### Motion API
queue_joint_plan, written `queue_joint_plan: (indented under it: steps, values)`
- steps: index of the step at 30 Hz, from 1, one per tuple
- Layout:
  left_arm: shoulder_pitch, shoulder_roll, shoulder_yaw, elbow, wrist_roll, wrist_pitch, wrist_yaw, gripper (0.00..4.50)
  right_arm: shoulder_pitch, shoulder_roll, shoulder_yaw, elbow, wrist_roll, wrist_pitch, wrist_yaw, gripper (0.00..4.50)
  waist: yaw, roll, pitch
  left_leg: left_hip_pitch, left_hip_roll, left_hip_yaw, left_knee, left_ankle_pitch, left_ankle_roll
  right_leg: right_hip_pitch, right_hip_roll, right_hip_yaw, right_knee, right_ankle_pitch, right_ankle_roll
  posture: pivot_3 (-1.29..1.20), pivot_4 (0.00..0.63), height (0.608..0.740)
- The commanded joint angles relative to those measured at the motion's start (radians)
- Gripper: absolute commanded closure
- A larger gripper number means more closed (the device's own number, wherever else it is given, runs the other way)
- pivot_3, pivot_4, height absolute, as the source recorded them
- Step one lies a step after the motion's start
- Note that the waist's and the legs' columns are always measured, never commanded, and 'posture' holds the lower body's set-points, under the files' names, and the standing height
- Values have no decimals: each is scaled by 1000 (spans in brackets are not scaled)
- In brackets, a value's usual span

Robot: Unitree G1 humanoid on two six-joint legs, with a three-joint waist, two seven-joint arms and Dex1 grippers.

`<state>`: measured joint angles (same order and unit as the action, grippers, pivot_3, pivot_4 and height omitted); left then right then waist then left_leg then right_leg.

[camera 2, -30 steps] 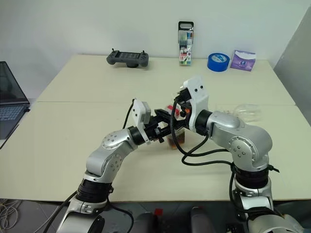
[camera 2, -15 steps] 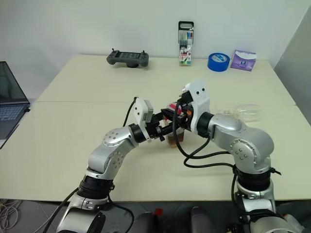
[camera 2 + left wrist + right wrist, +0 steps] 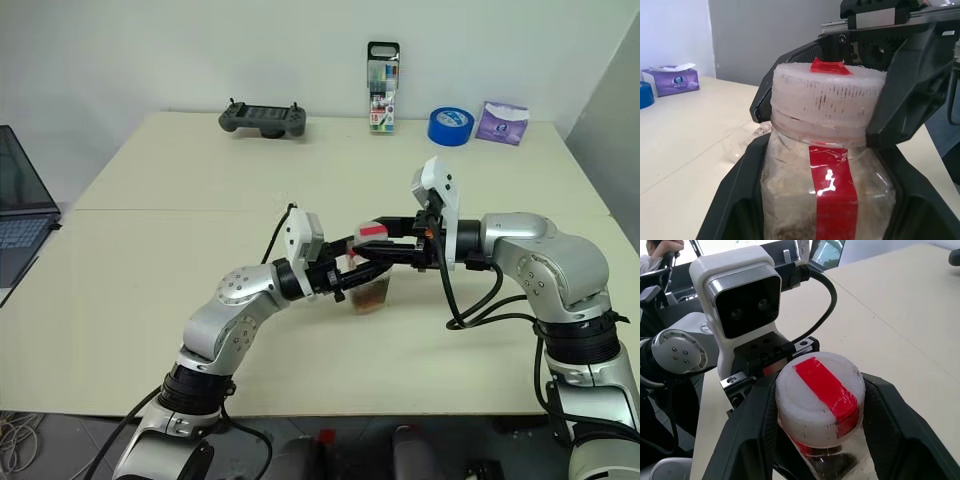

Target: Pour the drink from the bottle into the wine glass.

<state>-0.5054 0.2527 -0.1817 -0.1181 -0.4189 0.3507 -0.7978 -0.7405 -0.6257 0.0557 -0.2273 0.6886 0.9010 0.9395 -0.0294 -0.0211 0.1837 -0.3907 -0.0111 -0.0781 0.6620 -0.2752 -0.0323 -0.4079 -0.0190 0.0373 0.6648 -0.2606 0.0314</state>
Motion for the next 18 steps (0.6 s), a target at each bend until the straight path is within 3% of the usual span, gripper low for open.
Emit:
queue_joint_plan:
  steps: [1,4,8,15,18]
  values:
    - [3,12,65,13,11,-6,51,2347,-14,19,-50,-120,81,-6,4,1536,0,0,0,0,0,0,0,0,0,0,0,0,0,0,0,0,150,740]
    - [0,4,65,29,15,-16,54,2347,-15,65,-113,-199,88,-5,-126,472,0,0,0,-1,0,-1,0,0,0,-1,-1,0,0,0,0,0,150,740]
    - [-13,-18,75,70,-1,-14,54,2347,20,70,-80,-296,-9,24,-291,466,1,0,0,-1,0,-2,0,0,0,-1,-1,-1,1,0,0,0,150,740]
    - [-44,-54,75,115,-7,-30,31,2347,138,222,-30,-404,-126,130,-660,466,3,0,0,-3,-1,-1,1,0,-1,-2,-2,0,1,0,0,0,150,740]
    - [-53,-58,68,121,-1,-35,14,2347,165,290,-27,-425,-125,161,-728,466,3,0,0,-3,-1,-1,1,0,-1,-3,-2,0,1,0,0,0,150,740]
